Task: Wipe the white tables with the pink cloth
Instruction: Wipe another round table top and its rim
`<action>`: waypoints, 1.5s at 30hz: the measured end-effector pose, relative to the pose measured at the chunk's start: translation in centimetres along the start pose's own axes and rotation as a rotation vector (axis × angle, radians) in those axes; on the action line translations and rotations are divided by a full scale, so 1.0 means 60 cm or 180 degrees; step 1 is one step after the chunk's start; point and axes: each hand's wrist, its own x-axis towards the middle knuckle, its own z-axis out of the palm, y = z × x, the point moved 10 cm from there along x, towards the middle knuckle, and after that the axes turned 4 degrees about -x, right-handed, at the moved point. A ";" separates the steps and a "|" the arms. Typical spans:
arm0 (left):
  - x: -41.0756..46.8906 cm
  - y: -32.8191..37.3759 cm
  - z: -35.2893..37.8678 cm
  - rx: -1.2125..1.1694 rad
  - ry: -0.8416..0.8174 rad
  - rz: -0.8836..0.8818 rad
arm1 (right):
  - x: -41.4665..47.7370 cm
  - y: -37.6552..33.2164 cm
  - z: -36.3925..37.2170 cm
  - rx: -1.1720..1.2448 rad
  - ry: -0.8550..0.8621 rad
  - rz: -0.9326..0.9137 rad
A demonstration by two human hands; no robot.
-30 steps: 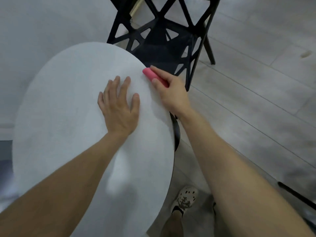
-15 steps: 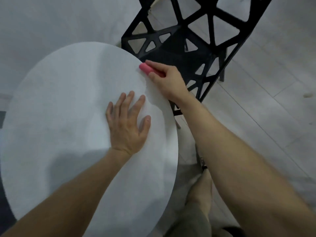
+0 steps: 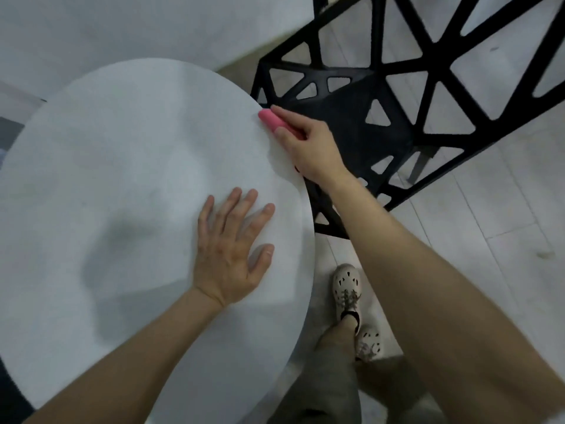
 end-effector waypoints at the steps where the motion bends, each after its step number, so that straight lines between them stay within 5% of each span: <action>1: -0.001 0.000 -0.001 -0.0017 -0.0002 0.0002 | 0.021 -0.006 0.006 0.0000 -0.0054 -0.0006; 9: 0.001 0.007 -0.005 0.0119 -0.0161 -0.0023 | -0.183 0.065 -0.020 0.0271 0.0063 0.0044; 13: 0.025 -0.001 -0.039 -0.0049 -0.0064 0.0060 | -0.043 0.023 0.012 0.0339 -0.0221 -0.0012; 17: 0.112 -0.112 -0.074 0.0185 0.0440 -0.1078 | 0.155 -0.056 0.071 0.0055 -0.0758 -0.0367; 20: 0.164 -0.229 -0.084 0.0840 0.0535 -0.2118 | 0.129 -0.058 0.079 0.0146 -0.0781 -0.0409; 22: 0.167 -0.262 -0.071 0.0993 0.0444 -0.2341 | 0.056 -0.029 0.053 0.0144 -0.0637 -0.0354; 27: 0.148 -0.265 -0.056 0.0703 0.0629 -0.2476 | -0.009 0.007 0.032 -0.0086 -0.0979 -0.0308; 36: 0.143 -0.260 -0.057 0.0676 0.0640 -0.2491 | 0.381 -0.193 0.355 -0.0846 -0.2457 -0.0985; 40: 0.143 -0.262 -0.056 0.0604 0.0632 -0.2448 | 0.411 -0.229 0.441 -0.0928 -0.2523 -0.1034; 45: 0.144 -0.260 -0.055 0.0581 0.0659 -0.2500 | 0.394 -0.198 0.378 -0.0949 -0.2334 -0.0910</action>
